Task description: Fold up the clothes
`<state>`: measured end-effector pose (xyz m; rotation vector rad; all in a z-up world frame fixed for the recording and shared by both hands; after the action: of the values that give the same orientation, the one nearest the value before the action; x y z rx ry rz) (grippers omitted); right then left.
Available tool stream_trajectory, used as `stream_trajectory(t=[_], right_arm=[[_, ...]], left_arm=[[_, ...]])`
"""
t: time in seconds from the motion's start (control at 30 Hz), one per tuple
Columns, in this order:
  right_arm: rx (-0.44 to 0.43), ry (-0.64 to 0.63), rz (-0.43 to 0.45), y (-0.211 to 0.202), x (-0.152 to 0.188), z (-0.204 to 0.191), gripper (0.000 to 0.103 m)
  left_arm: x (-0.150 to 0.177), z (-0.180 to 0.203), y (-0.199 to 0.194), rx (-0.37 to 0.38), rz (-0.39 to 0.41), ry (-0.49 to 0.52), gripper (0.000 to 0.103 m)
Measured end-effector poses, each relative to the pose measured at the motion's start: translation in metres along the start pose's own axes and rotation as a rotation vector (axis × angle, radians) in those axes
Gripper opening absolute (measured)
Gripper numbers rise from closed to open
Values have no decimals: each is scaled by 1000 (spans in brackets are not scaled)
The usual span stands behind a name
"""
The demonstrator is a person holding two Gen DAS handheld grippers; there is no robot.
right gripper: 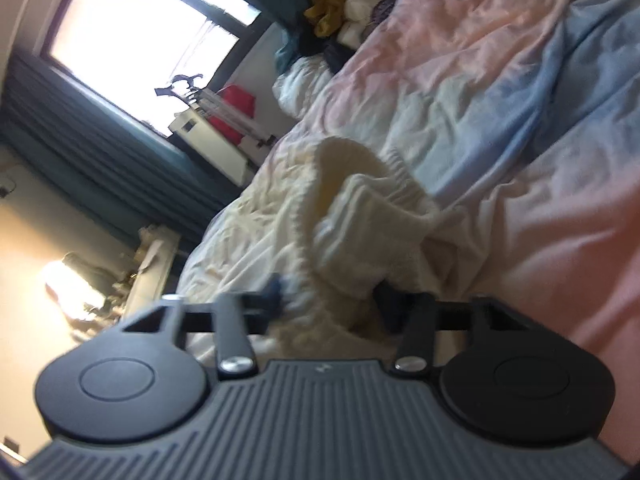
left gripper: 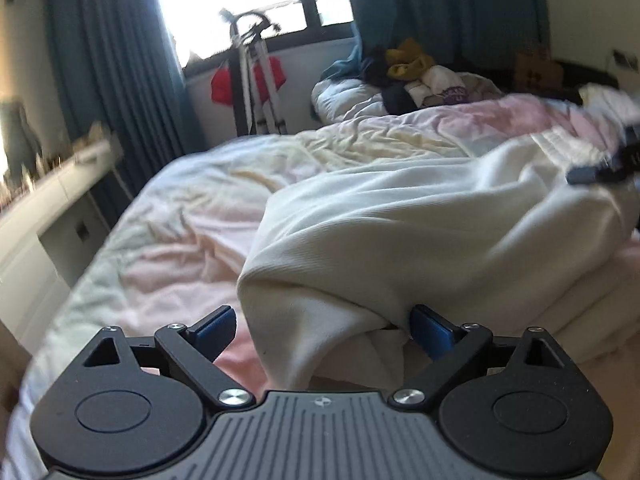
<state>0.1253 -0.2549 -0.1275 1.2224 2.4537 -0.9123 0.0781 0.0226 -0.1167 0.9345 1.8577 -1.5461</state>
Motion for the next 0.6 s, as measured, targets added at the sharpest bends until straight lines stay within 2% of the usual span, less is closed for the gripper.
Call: stream_trajectory(t=[0.03, 0.07, 0.17, 0.3, 0.43, 0.5, 0.6], right_arm=[[-15, -9, -4, -2, 1, -3, 29], [-23, -29, -3, -5, 1, -7, 22], [-51, -81, 22, -18, 3, -22, 16], [-48, -114, 42, -38, 13, -33, 16], [63, -45, -63, -20, 22, -11, 16], [54, -14, -99, -16, 22, -1, 17], [-4, 41, -100, -26, 18, 4, 22]], left_arm=[[0, -4, 1, 4, -6, -23, 95], [-1, -7, 1, 9, -9, -44, 94], [0, -19, 1, 11, -10, -102, 94], [1, -37, 3, 21, -40, -183, 93], [5, -49, 7, 53, -68, -260, 93], [7, -53, 7, 89, -72, -306, 92], [7, -60, 2, 151, -80, -379, 91]])
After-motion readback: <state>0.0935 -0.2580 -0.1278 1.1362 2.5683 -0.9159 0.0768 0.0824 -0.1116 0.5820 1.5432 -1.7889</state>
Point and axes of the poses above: each gripper's, at about its wrist camera, not at the fingertips, and y roughly the way its jaws point, z to its right, x to its underside, the point moved 3 cm from there along y, roughly the way its jaws point, and after that the axes turned 1 degree about -z, right-handed, at the moved point
